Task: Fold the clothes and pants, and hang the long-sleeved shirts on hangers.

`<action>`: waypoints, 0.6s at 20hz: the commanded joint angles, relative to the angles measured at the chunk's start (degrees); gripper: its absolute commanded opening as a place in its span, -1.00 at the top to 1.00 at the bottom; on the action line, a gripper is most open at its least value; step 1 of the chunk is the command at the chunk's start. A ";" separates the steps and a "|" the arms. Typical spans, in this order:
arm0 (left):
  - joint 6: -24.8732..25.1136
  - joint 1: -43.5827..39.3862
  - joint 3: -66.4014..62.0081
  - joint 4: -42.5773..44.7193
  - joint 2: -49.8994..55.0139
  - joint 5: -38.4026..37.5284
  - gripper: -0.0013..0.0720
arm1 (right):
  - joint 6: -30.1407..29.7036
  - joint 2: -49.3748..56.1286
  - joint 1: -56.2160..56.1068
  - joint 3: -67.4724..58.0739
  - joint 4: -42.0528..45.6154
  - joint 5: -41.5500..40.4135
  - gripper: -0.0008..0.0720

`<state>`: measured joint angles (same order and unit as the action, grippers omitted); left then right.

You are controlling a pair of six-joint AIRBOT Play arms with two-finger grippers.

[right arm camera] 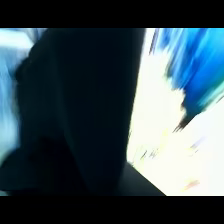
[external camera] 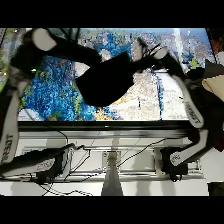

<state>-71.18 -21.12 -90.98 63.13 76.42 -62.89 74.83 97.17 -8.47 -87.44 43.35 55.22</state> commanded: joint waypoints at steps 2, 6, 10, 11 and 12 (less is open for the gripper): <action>0.00 4.17 0.00 2.89 -10.12 2.23 0.94 | 4.42 -15.21 10.78 -2.05 6.71 -1.60 0.94; 0.02 5.53 0.00 2.95 -17.62 2.19 0.94 | 15.15 -27.93 24.92 -2.05 19.78 5.18 0.94; 0.00 5.51 0.00 4.57 -22.01 1.55 0.94 | 21.00 -37.33 44.15 -2.01 33.35 13.62 0.94; 0.00 5.53 0.00 5.01 -22.71 1.51 0.94 | 21.16 -38.86 49.20 -2.01 35.71 15.08 0.94; 0.00 5.51 0.00 5.64 -23.10 1.49 0.94 | 21.14 -40.04 54.51 -2.01 37.68 17.25 0.94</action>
<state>-71.18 -15.79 -91.00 67.05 55.79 -61.28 92.77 62.43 32.82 -89.41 71.33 66.32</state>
